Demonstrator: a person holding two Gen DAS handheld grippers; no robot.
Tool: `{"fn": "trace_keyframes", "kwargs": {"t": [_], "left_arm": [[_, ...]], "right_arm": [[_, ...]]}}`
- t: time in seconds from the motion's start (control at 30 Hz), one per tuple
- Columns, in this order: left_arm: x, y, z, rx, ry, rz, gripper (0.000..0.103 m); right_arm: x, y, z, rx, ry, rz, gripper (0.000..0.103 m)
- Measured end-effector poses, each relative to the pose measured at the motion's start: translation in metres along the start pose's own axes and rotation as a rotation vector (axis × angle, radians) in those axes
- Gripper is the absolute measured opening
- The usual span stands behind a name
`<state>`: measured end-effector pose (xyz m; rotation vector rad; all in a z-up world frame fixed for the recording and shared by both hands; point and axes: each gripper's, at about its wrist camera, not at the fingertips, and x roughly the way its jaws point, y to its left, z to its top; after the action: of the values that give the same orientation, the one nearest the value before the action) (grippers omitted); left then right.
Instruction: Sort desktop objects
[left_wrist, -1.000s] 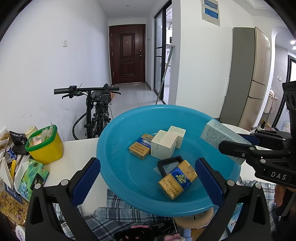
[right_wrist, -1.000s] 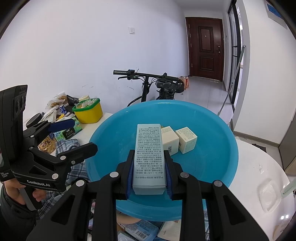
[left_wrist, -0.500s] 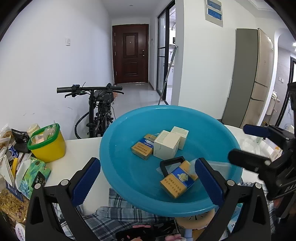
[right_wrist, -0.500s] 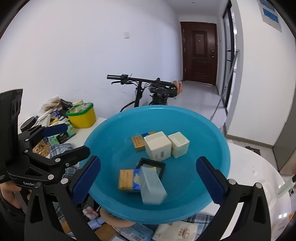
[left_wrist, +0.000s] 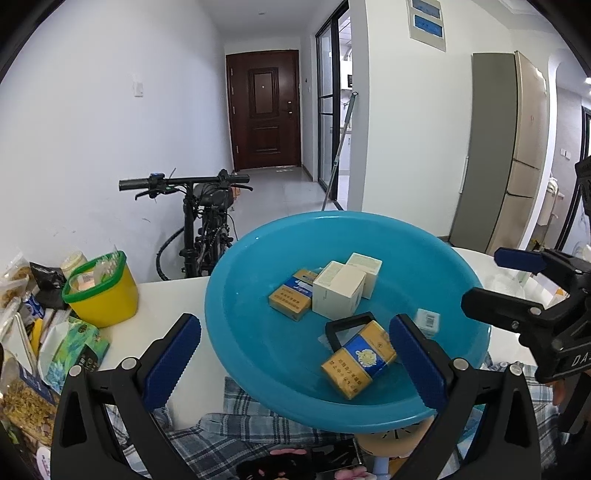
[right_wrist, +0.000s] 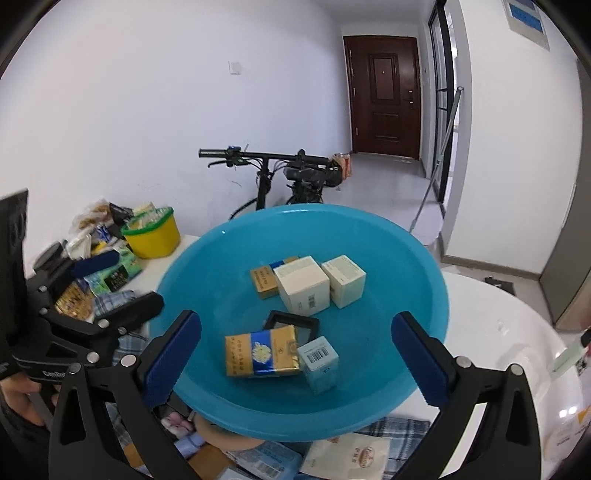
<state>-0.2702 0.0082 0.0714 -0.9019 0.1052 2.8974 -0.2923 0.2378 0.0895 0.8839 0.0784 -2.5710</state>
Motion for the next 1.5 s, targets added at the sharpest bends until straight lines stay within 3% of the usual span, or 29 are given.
{"fn": "trace_keyframes", "kwargs": {"t": [0.13,0.4,0.6,0.8,1.13,1.5], "left_arm": [[-0.005,-0.006,0.001,0.025,-0.010,0.037,0.103],[-0.022,-0.017,-0.003,0.043,-0.008,0.042,0.103],[-0.057,-0.013,-0.006,-0.008,-0.033,-0.002,0.103],[-0.107,-0.013,-0.016,0.005,-0.074,0.030,0.103],[-0.173,-0.015,-0.068,0.005,-0.115,0.040,0.103],[-0.169,-0.028,-0.138,-0.020,-0.050,0.038,0.103]], "right_arm": [[-0.006,0.004,0.001,-0.009,-0.002,-0.031,0.103],[-0.026,0.003,-0.009,0.005,0.021,-0.068,0.103],[-0.055,0.007,-0.017,0.023,0.004,-0.098,0.103],[-0.096,0.029,-0.027,0.023,-0.058,-0.111,0.103],[-0.149,0.063,-0.083,0.008,-0.091,-0.106,0.103],[-0.152,0.066,-0.142,0.067,-0.065,-0.092,0.103]]}}
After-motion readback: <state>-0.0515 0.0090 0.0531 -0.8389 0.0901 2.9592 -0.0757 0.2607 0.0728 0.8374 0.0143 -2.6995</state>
